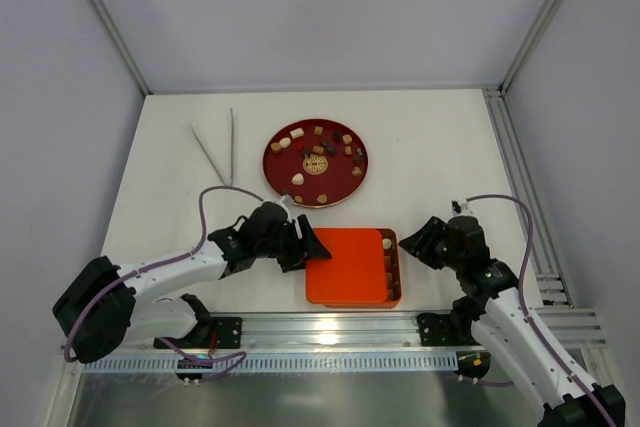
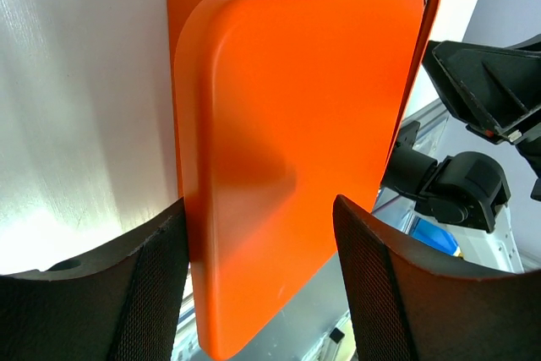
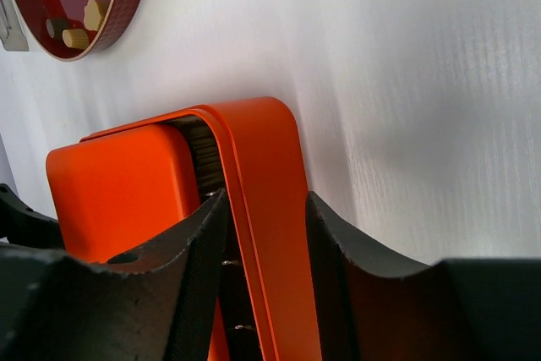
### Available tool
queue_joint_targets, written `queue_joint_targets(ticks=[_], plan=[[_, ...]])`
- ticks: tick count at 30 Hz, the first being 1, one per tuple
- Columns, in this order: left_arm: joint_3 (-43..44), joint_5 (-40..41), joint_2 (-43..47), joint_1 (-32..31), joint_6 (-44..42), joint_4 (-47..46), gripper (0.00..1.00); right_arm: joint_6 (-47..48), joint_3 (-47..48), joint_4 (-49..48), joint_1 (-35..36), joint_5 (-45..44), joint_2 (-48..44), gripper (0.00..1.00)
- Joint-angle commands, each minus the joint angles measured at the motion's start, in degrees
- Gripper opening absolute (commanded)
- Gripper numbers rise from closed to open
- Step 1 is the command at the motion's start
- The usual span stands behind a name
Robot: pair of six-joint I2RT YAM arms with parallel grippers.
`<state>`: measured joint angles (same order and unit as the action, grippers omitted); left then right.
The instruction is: Pack the chocolate
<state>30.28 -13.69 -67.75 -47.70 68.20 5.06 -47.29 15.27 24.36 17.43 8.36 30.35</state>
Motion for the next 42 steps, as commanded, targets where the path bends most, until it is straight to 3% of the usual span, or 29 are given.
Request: queue_joint_targets(ticks=[1,6,19,42], plan=[[2.4,-0.7,-0.7,0.5,-1.3,0.5,0.65,-0.5,0.0,-2.6,0.6,0.4,-0.4,0.44],[2.4,-0.7,-1.8,0.7,-1.6,0.4,0.64,-0.9,-0.6,-3.2,1.3,0.7,0.1,0.34],[3.2,-0.7,-4.1,1.1,-1.9,0.2,0.64,-2.0,-1.2,-4.8,3.1,0.3,1.1,0.26],[5.7,-1.1,-7.2,1.1,-0.3,-0.1,0.62,-5.6,-3.0,-5.5,8.7,-2.6,0.6,0.24]])
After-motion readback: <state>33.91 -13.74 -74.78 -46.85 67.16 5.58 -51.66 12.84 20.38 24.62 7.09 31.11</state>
